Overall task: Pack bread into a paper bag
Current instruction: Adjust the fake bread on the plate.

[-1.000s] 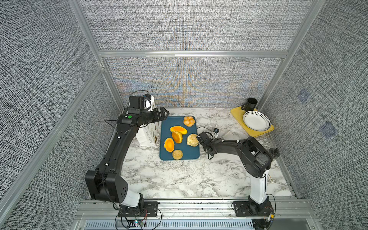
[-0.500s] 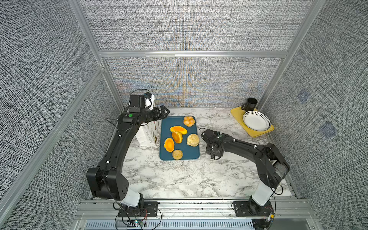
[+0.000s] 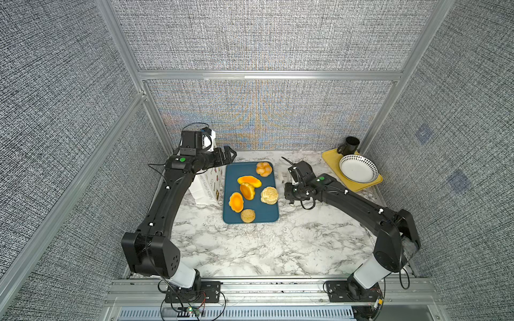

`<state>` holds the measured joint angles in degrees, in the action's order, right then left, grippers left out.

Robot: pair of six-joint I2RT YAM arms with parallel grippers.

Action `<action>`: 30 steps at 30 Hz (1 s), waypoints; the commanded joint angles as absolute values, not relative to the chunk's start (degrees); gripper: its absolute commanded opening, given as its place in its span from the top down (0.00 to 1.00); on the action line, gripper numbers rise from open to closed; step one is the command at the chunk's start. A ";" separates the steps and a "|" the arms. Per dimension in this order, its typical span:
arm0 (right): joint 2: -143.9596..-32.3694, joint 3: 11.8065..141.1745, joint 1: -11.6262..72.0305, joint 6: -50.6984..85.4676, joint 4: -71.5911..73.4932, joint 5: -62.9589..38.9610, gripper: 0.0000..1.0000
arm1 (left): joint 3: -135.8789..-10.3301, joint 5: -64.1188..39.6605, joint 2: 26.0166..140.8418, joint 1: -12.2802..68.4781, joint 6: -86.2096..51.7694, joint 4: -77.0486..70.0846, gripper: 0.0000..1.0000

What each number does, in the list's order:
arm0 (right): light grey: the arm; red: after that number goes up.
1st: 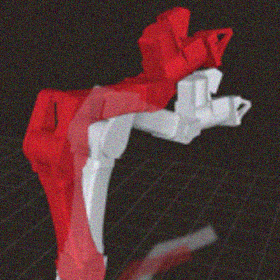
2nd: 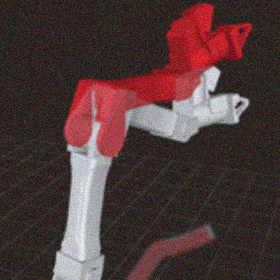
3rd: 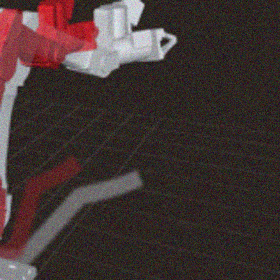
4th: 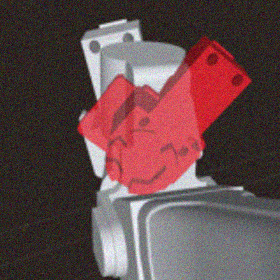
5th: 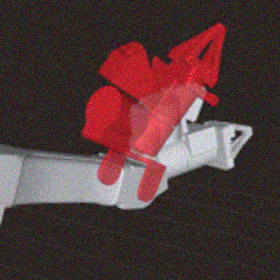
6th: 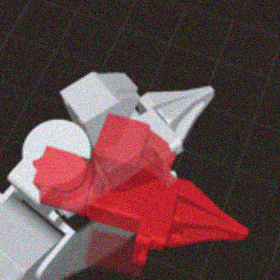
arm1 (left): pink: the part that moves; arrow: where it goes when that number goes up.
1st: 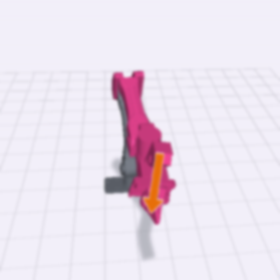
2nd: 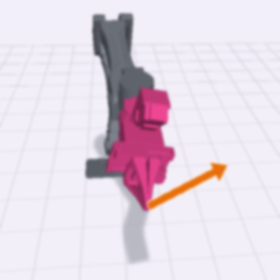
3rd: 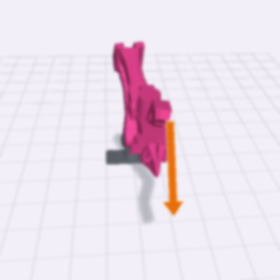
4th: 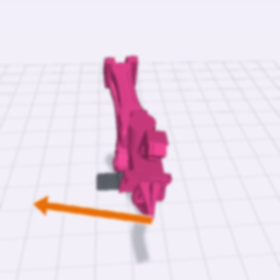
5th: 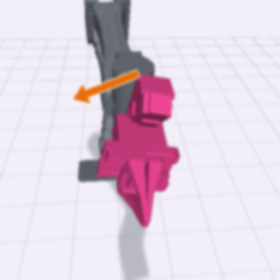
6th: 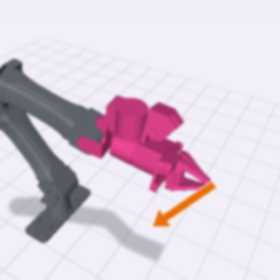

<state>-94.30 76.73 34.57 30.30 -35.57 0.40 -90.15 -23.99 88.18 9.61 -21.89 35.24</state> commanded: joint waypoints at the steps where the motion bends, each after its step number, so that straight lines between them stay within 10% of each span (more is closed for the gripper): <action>1: -94.08 76.03 35.37 24.83 -35.11 -8.70 1.00 | -90.62 -23.13 88.51 9.52 -21.37 34.00 0.00; 30: -80.76 65.48 38.40 26.34 -36.76 -7.33 0.99 | -89.12 -21.28 86.43 10.37 -22.23 35.56 0.00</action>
<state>-81.65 66.54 38.06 25.15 -37.39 -6.46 -88.99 -22.41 86.87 10.17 -22.15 35.70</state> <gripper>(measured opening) 0.273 0.996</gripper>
